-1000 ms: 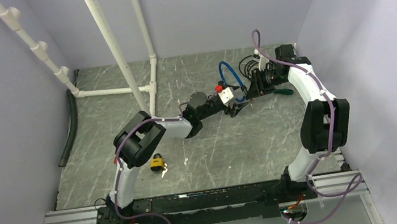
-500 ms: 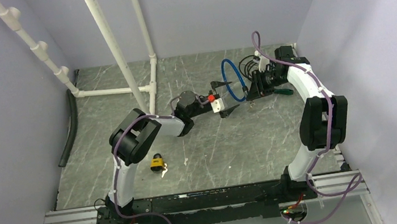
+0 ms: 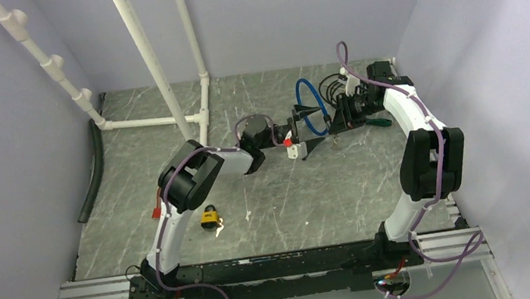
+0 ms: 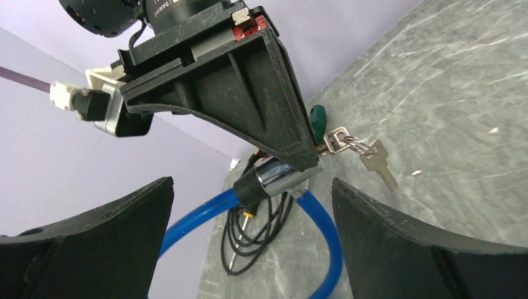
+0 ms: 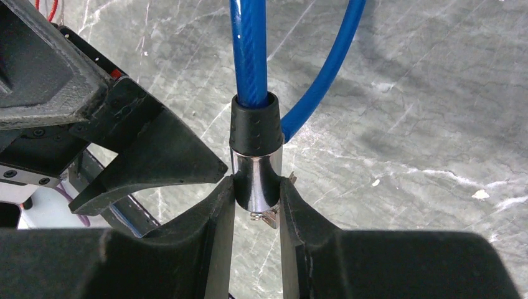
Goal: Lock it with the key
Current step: Lock the lock.
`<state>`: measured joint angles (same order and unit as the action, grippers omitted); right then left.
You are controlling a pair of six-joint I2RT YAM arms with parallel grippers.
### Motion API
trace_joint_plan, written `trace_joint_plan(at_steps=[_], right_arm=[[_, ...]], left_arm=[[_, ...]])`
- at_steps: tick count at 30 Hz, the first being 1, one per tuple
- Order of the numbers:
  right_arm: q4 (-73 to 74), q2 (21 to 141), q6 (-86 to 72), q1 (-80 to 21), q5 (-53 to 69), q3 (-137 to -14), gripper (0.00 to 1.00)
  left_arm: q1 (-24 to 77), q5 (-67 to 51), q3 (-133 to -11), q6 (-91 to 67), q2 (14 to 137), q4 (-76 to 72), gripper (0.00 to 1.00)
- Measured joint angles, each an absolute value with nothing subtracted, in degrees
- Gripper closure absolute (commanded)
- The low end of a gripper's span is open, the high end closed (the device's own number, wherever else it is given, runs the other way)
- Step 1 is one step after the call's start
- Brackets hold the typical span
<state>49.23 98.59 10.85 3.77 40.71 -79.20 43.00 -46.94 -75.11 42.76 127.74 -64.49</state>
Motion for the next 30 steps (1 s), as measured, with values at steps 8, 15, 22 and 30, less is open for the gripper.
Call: trace_joint_plan(at_steps=[8,15,22,30], right_arm=[[49.23,98.59,10.33,3.77,40.77,-79.2,1.0],[49.25,98.59,10.26,3.77,40.77,-79.2,1.0],[49.23,98.65,10.15,3.77,40.84,-79.2,1.0],[49.43,98.98,9.93,3.6,41.08,-79.22,1.0]], left_arm=[[43.07,-49.56,-80.29,46.7,129.95,-60.14,0.01],[43.09,-50.74,-82.61,50.81,132.38,-55.46,0.01],[43.35,-50.19,-85.08,53.67,134.21,-53.47,0.02],[43.99,-49.69,-88.12,57.8,136.31,-52.23,0.15]])
